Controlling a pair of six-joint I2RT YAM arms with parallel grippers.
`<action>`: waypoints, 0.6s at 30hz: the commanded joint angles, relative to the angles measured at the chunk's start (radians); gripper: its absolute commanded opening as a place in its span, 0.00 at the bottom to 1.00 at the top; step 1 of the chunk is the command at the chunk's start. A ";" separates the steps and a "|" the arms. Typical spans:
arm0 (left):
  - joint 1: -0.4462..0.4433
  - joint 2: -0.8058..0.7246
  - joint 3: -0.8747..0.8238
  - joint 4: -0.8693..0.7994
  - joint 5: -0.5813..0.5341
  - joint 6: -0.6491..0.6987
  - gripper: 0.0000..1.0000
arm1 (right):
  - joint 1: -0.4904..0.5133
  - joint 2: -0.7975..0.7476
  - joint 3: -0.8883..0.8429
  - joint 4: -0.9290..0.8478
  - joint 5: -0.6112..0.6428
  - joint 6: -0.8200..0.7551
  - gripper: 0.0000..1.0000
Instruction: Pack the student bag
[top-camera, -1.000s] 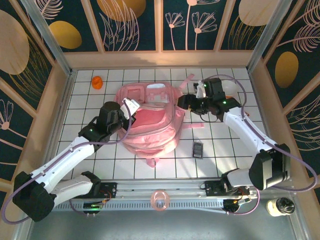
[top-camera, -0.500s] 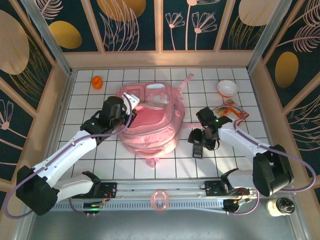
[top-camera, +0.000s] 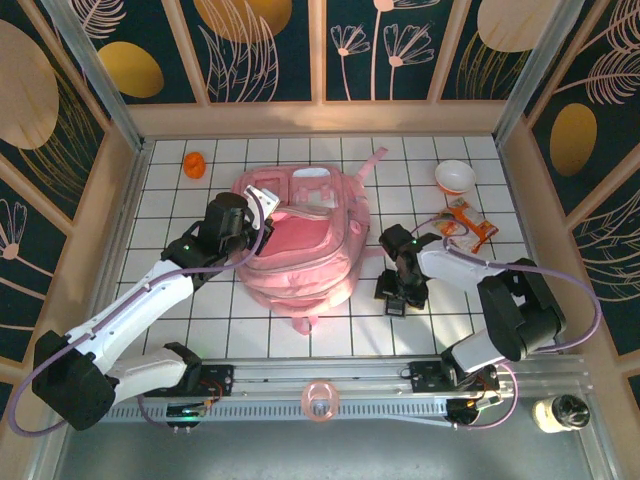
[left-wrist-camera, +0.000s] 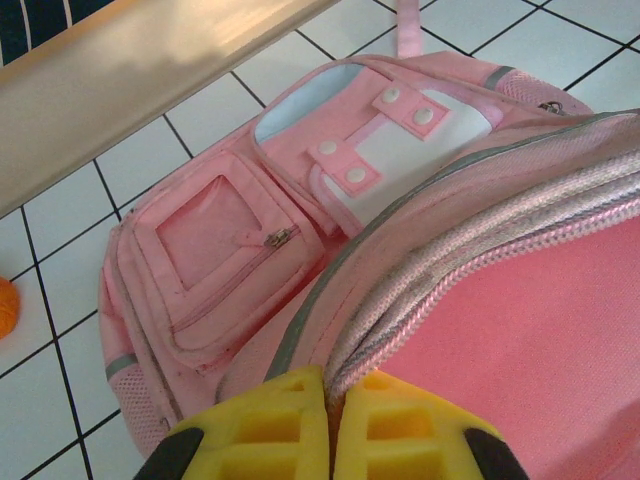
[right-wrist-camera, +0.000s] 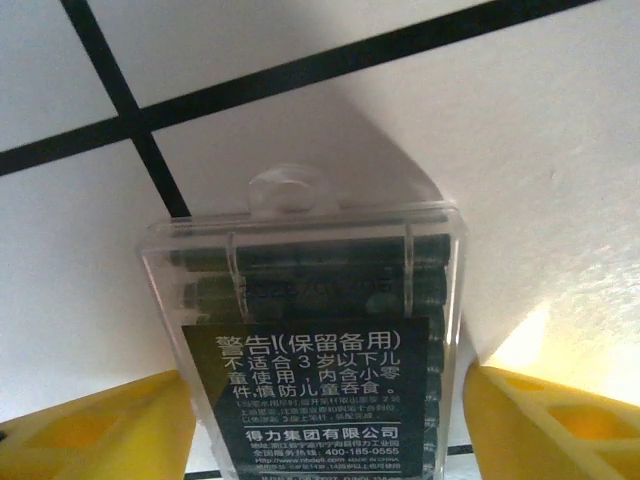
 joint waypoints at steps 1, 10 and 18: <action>0.008 -0.021 0.002 0.048 -0.013 -0.032 0.00 | -0.013 0.027 -0.043 0.065 0.002 -0.017 0.63; 0.008 -0.027 0.000 0.056 0.003 -0.041 0.00 | -0.025 -0.077 -0.018 0.071 0.009 -0.026 0.41; 0.008 -0.019 0.030 0.066 0.066 -0.075 0.00 | 0.119 -0.260 0.207 0.185 0.089 -0.253 0.42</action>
